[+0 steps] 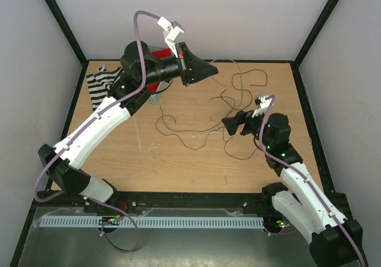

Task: Zip-tie the wires
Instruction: Straighten the cable at the center of the board.

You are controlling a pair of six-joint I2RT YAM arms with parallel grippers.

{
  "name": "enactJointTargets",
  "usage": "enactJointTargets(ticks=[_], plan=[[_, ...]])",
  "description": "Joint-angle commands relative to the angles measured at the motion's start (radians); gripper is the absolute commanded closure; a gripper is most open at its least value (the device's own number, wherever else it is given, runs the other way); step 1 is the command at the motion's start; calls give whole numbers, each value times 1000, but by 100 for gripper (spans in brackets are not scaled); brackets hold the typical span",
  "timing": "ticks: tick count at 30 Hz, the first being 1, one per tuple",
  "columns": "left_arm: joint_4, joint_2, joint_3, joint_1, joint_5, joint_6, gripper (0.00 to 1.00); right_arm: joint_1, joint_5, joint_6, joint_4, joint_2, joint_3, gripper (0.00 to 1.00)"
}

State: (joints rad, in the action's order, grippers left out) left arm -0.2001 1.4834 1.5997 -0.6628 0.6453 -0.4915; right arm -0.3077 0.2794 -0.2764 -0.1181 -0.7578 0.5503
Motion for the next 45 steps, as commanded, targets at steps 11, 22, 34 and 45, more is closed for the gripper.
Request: enactJointTargets(ticks=[11,22,34,45], plan=[[-16,-47,29,-30,-30,14,100,-2,-119,-71,-411,40,-244,1],[-17,-47,45,-46,-37,14,100,-2,12,-175,-556,-56,-300,1],[-16,-53,67,-72,-53,15,100,-5,80,-249,-712,-151,-346,1],[-18,-55,113,-125,-68,35,100,-5,22,-325,-924,-295,-346,0]])
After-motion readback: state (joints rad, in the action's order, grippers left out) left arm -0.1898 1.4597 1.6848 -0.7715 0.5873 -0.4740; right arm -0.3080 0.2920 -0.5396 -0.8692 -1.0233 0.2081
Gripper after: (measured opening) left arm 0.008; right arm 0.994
